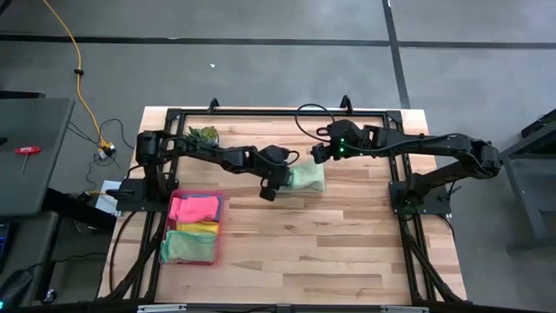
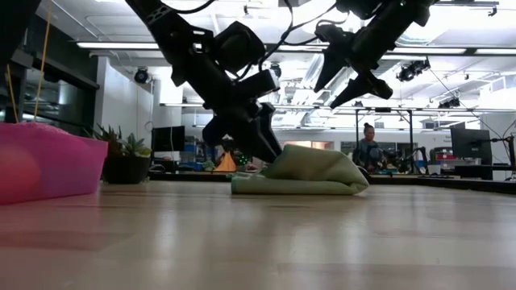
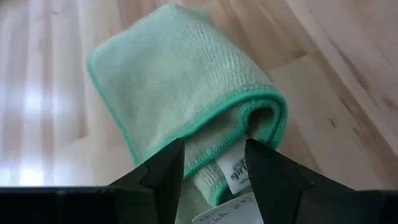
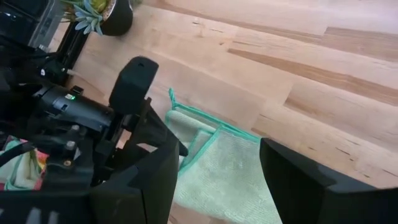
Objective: Fold microfiber towels
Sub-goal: Fold the green microfiber towel
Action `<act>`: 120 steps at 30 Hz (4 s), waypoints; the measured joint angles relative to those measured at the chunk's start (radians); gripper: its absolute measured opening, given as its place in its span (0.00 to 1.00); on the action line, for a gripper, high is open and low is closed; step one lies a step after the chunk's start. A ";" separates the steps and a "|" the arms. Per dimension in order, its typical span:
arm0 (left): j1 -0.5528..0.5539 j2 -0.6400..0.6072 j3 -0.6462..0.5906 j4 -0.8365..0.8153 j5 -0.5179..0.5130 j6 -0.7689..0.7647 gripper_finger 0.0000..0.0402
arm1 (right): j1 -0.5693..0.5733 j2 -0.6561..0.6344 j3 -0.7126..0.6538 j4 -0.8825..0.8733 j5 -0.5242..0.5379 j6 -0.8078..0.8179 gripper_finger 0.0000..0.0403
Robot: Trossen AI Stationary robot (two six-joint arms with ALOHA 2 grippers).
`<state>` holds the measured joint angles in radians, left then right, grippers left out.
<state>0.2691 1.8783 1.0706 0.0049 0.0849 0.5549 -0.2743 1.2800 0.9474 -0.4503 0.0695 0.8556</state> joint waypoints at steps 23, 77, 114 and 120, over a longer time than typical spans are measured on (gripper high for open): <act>-0.025 0.031 0.000 0.105 -0.106 0.025 0.39 | 0.000 0.000 0.000 0.000 0.010 0.000 0.53; -0.051 -0.165 0.000 -0.214 -0.500 0.061 0.01 | 0.000 0.000 0.000 0.003 0.038 -0.071 0.53; -0.046 -0.189 0.000 -0.353 -0.560 0.010 0.00 | 0.295 0.619 -0.001 0.674 0.214 -0.159 0.00; -0.046 -0.189 0.000 -0.350 -0.544 -0.014 0.00 | 0.315 0.667 -0.001 0.712 0.408 -0.004 0.00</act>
<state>0.2235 1.6890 1.0706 -0.3455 -0.4593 0.5413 0.0404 1.9466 0.9466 0.2621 0.4778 0.8517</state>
